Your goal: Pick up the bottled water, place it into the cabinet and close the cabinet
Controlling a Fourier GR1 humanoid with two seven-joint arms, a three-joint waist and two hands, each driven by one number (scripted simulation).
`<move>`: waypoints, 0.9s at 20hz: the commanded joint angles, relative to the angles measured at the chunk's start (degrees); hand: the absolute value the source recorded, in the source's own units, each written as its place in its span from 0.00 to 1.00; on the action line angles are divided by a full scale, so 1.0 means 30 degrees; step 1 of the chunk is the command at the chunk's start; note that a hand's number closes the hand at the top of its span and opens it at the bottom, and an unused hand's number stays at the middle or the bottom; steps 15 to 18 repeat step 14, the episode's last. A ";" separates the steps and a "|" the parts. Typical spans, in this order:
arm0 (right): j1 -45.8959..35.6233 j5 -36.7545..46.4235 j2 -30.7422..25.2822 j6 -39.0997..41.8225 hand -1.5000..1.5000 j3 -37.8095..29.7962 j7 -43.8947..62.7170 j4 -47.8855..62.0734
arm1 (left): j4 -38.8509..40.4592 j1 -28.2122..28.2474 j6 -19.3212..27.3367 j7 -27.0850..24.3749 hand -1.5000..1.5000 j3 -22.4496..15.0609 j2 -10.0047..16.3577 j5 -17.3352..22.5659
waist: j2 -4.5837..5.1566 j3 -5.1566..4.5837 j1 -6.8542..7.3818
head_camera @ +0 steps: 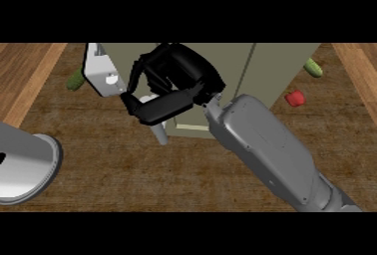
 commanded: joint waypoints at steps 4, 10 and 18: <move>-0.1161 0.1064 -0.1113 -0.1556 1.00 -0.2237 -0.0529 0.2252 | -0.0856 0.0265 0.0008 0.0161 0.00 -0.0694 -0.0738 -0.0656 | 0.0302 0.0108 -0.0016; -0.1482 0.1243 -0.2321 -0.0719 0.00 -0.2923 -0.1087 0.3043 | -0.0507 -0.0939 0.0190 0.0894 0.00 -0.0423 -0.0358 -0.0167 | 0.0427 0.0113 -0.0126; -0.1865 0.1659 -0.1687 -0.1399 0.00 -0.2665 -0.1019 0.3072 | -0.0376 -0.1403 0.0398 0.1051 0.00 -0.0843 -0.0696 -0.0420 | 0.0408 0.0101 -0.0234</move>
